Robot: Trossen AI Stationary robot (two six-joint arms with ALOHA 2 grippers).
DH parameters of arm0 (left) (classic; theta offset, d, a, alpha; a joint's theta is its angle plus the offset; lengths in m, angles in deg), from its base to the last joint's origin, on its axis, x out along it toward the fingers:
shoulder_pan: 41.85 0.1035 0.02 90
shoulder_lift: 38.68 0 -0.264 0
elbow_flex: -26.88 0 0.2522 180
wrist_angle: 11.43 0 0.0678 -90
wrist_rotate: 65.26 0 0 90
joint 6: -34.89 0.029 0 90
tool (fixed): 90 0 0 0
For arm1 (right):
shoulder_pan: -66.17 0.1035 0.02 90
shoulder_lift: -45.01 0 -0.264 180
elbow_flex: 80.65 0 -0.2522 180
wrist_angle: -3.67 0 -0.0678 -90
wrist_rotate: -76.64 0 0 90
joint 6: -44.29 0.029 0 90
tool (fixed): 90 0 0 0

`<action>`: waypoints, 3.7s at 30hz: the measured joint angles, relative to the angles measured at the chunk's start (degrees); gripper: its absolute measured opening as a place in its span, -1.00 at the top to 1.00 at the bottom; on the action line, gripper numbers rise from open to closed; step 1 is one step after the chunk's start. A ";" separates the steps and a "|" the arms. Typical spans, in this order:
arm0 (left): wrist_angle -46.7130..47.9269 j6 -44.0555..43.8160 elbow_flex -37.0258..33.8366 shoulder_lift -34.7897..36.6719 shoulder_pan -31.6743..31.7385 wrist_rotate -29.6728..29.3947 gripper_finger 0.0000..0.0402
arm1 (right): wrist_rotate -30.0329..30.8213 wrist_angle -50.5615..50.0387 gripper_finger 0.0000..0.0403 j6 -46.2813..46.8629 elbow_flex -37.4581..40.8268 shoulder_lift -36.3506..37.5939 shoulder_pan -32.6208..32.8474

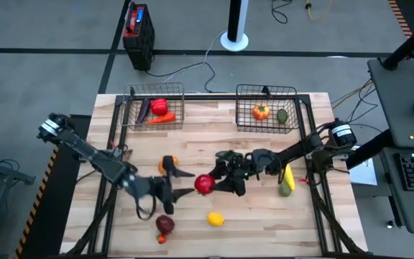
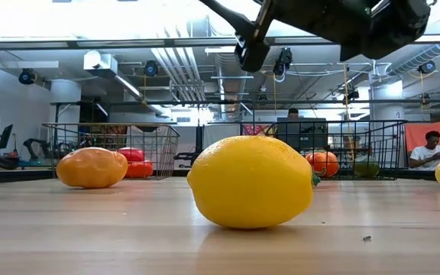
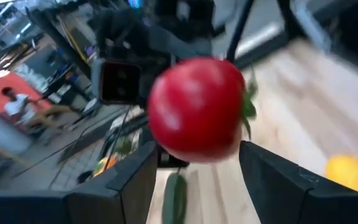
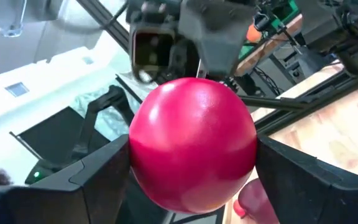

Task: Sort produce into baskets
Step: Put the large tomato into the black wire basket

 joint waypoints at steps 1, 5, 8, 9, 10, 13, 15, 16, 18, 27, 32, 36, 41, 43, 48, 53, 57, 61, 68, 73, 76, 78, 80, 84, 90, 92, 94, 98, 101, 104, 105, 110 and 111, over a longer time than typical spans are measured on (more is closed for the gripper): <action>-2.98 -0.65 -2.05 1.33 0.73 1.74 -0.04 | -0.35 -0.22 -0.54 0.00 0.00 0.00 -0.30; -11.70 -3.90 -8.16 4.90 2.35 3.48 -0.06 | -0.66 -0.44 -0.54 -0.12 0.02 -0.02 -0.55; -14.84 -4.64 -10.16 5.22 2.36 5.62 -0.11 | -0.76 -0.44 -0.53 -0.47 0.02 -0.02 -0.55; -15.60 -4.92 -10.38 5.18 2.35 7.46 -0.14 | -0.74 -0.44 -0.53 -0.51 0.02 -0.02 -0.55; -16.59 -5.28 -10.40 5.03 2.35 9.53 -0.17 | -0.74 -0.42 -0.53 -0.55 0.02 -0.02 -0.55; -18.02 -5.50 -9.94 3.79 2.32 10.69 -0.27 | -0.74 -0.43 -0.55 -1.13 0.02 -0.02 -0.54; -17.87 -5.50 -9.01 2.16 2.51 10.68 -0.32 | -0.71 -0.43 -0.55 -1.39 0.02 -0.04 -0.53; -17.77 -5.36 -8.22 1.20 2.59 10.65 -0.34 | -0.67 -0.41 -0.55 -1.49 0.02 -0.04 -0.53; -18.00 -3.83 -6.56 -0.84 2.63 10.49 -0.36 | -0.61 -0.42 -0.54 -1.57 0.02 -0.04 -0.53; -18.09 2.63 -1.98 -6.96 2.59 5.30 -0.39 | -1.64 -0.57 -0.57 -2.04 0.11 -0.09 -0.50; -18.12 3.03 -1.92 -7.46 3.29 5.74 -0.39 | -2.32 -0.71 -0.54 -2.05 0.13 -0.13 -0.53; -18.10 2.83 -1.92 -7.46 4.34 8.45 -0.39 | -2.91 -0.72 -0.55 -1.16 0.13 -0.13 -0.53; -17.69 2.68 -1.92 -7.53 5.46 10.48 -0.39 | -3.34 -1.64 -0.63 -0.11 0.13 -0.13 -0.55; -17.74 2.68 -1.92 -7.53 5.60 10.95 -0.37 | -3.28 -1.62 -0.66 -0.04 0.13 -0.13 -0.55; -17.71 2.01 -1.94 -7.57 5.71 10.86 -0.25 | -2.93 -1.71 -0.73 1.01 0.11 -0.13 -0.58; -17.44 0.50 -1.98 -7.57 5.62 10.82 -0.18 | -3.14 -2.13 -0.75 1.45 0.02 -0.13 -0.58; -16.79 -1.23 -1.99 -7.52 5.58 10.80 -0.17 | -3.33 -2.43 -0.76 1.96 0.02 -0.13 -0.58; -14.94 -4.13 -2.07 -7.04 5.58 10.75 -0.17 | -3.32 -4.40 -0.76 2.03 0.02 0.17 -0.58; -12.89 -8.96 -3.13 -2.83 4.95 10.49 -0.16 | -3.38 -5.39 -0.76 0.10 0.00 1.22 -0.55; -13.20 -15.65 -5.35 1.70 4.50 10.49 -0.16 | -3.33 -9.89 -0.76 -5.48 0.00 4.04 -0.55; -13.02 -22.80 -7.23 4.34 4.49 10.35 -0.16 | -0.92 -16.34 -0.76 -12.67 0.00 7.07 -0.02; -13.16 -28.87 -8.02 5.57 4.51 8.44 -0.16 | 3.15 -21.97 -0.76 -18.89 -0.06 9.53 1.00; -13.20 -34.81 -8.69 6.17 4.51 6.17 -0.16 | 8.97 -29.31 -0.76 -26.54 -0.53 12.23 2.68; -13.12 -46.90 -10.32 7.03 4.74 4.73 -0.16 | 25.87 -40.30 -0.76 -41.75 -2.89 15.81 7.84; -13.86 -58.62 -11.25 5.61 4.79 4.57 -0.16 | 45.55 -41.82 -0.76 -62.69 -7.25 15.31 15.51; -16.27 -60.39 -11.25 4.37 4.84 4.85 -0.16 | 47.29 -42.15 -0.76 -67.03 -8.99 14.00 16.79; -18.75 -60.72 -11.25 3.31 4.84 4.93 -0.16 | 47.59 -41.77 -0.76 -69.53 -11.28 11.71 17.15; -21.84 -59.77 -11.23 1.68 4.95 5.01 -0.16 | 48.47 -42.08 -0.76 -72.10 -14.35 8.02 17.22; -23.30 -59.63 -11.23 1.06 4.87 5.36 -0.16 | 49.39 -41.91 -0.76 -72.00 -16.26 6.06 17.08; -24.74 -59.55 -11.23 0.11 4.88 6.25 -0.16 | 50.27 -42.20 -0.76 -70.63 -17.60 4.99 16.72; -24.74 -59.53 -11.23 -0.09 4.88 6.45 -0.16 | 50.25 -41.98 -0.76 -70.27 -18.06 4.74 16.55; -25.78 -59.30 -11.23 -0.73 4.88 6.56 -0.16 | 50.23 -42.07 -0.76 -68.47 -18.73 4.55 15.85; -26.33 -59.22 -11.21 -0.81 4.88 6.58 -0.16 | 50.12 -42.09 -0.76 -68.25 -18.65 4.55 15.77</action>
